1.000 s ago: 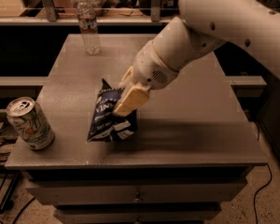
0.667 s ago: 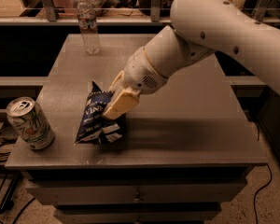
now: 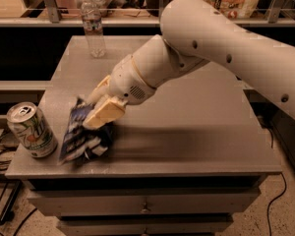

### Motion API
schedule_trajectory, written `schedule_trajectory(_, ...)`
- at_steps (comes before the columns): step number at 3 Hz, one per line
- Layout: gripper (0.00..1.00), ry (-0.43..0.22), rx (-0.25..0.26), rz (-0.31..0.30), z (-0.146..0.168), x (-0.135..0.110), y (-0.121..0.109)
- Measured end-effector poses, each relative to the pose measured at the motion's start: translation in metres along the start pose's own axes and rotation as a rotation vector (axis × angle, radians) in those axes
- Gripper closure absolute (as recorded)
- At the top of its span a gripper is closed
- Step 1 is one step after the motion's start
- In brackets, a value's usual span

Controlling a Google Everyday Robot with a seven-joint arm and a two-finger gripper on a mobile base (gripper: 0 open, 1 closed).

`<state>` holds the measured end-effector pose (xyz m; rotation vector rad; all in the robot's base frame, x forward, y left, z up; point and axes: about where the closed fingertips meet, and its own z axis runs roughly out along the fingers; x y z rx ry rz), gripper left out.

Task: Move blue chip bag near 7up can

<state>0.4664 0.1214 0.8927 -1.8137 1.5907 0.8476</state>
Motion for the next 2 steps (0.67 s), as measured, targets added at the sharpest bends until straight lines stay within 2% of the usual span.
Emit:
schedule_trajectory(1,0.0,0.004,0.0,-0.002,-0.0005,-0.0005,0.0009)
schedule_trajectory(2,0.0,0.004,0.0,-0.002,-0.0005,-0.0005,0.0009)
